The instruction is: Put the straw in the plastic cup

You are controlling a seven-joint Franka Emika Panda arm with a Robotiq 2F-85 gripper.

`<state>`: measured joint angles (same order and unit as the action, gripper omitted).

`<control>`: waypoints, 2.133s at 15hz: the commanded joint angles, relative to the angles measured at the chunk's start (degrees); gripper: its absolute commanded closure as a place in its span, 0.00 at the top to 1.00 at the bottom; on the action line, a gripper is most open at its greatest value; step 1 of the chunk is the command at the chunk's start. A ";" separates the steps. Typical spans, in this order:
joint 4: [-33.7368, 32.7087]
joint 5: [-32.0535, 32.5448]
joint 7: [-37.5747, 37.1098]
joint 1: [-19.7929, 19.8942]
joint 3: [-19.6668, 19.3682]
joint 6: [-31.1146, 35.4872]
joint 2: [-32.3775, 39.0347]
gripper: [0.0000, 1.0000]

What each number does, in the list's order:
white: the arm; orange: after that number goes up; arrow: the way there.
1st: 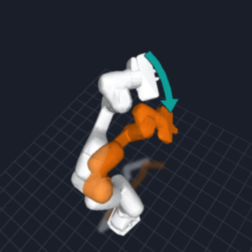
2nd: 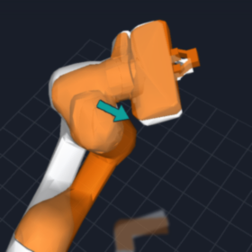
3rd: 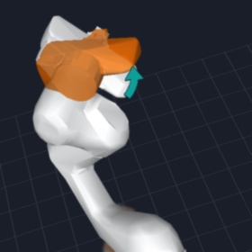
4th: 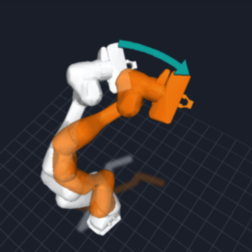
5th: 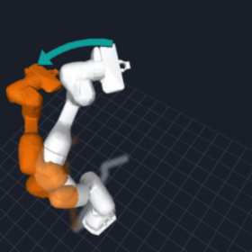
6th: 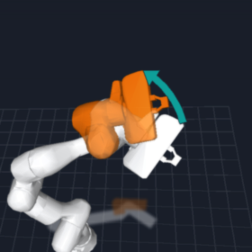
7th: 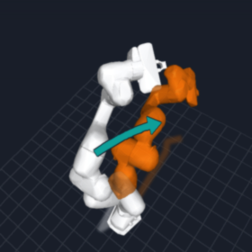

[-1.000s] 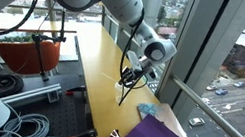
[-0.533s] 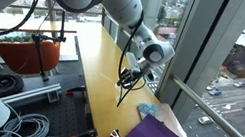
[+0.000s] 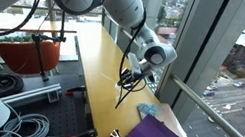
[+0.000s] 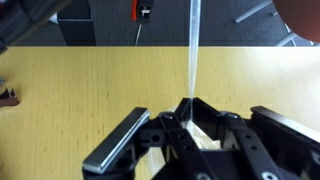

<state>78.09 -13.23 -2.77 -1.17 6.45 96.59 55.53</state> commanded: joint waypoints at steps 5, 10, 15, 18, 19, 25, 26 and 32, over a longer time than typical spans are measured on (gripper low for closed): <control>-7.56 -5.81 0.93 2.93 0.78 -6.47 5.03 0.03; -9.25 -8.41 0.40 3.84 0.81 -9.26 7.63 0.03; -10.88 -9.73 0.42 4.49 0.82 -10.30 8.81 0.03; -11.89 -10.47 0.30 4.93 0.81 -10.62 9.55 0.03; -12.24 -10.54 0.32 5.08 0.80 -10.71 9.75 0.03; -14.85 -11.26 0.35 6.11 1.00 -12.20 10.93 0.50; -15.12 -11.40 0.40 6.23 1.04 -12.50 11.04 0.57; -15.37 -11.93 0.56 6.30 1.22 -13.52 10.85 0.99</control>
<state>64.69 -23.83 -2.24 4.55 6.74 85.35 65.46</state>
